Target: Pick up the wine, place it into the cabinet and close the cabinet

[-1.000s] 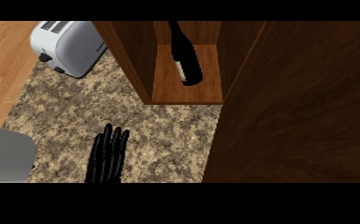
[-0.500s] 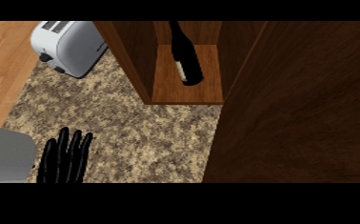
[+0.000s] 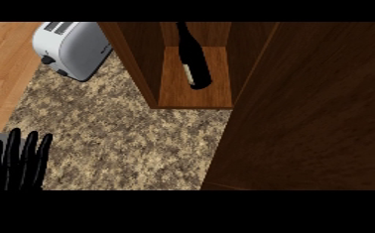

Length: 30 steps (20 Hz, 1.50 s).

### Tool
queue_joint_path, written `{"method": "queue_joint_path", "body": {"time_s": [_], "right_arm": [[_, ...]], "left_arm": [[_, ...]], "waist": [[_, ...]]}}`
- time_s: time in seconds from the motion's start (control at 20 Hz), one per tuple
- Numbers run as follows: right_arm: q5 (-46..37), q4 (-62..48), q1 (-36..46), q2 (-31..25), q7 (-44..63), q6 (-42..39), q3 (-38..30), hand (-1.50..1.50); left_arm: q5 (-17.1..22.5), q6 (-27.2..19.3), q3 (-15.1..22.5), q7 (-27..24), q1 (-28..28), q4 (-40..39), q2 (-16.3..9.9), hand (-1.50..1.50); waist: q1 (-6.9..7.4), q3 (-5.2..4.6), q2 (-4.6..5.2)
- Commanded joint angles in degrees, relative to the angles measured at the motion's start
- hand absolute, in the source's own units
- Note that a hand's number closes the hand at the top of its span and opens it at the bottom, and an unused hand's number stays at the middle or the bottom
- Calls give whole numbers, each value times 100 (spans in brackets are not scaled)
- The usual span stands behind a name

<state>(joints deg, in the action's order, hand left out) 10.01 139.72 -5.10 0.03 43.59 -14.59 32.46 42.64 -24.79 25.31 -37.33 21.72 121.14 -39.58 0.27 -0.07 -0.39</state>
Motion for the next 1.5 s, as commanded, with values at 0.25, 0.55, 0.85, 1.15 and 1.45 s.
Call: {"method": "queue_joint_path", "body": {"time_s": [0.25,0.55,0.85,1.15,1.45], "right_arm": [[-967,445,238,-3,-33,1048,1799,150],[-1382,478,569,-12,183,1766,2373,150],[-2034,-124,1331,-16,-166,2663,2851,150],[-2040,-606,2465,-37,2,3523,2551,150],[-1560,-1246,3560,-53,210,3876,2180,150]], "left_arm": [[640,619,-1245,300,305,-1,-524,-150],[766,1032,-1444,346,683,85,-630,-150],[903,1338,-1647,423,478,-300,-552,-150],[1071,1674,-1799,443,410,-323,-441,-150],[1265,1523,-1937,915,23,-259,-531,-150]], "waist": [[-16,0,-6],[-5,-4,-20],[-29,-10,-18],[61,-15,2],[135,-16,33]]}}
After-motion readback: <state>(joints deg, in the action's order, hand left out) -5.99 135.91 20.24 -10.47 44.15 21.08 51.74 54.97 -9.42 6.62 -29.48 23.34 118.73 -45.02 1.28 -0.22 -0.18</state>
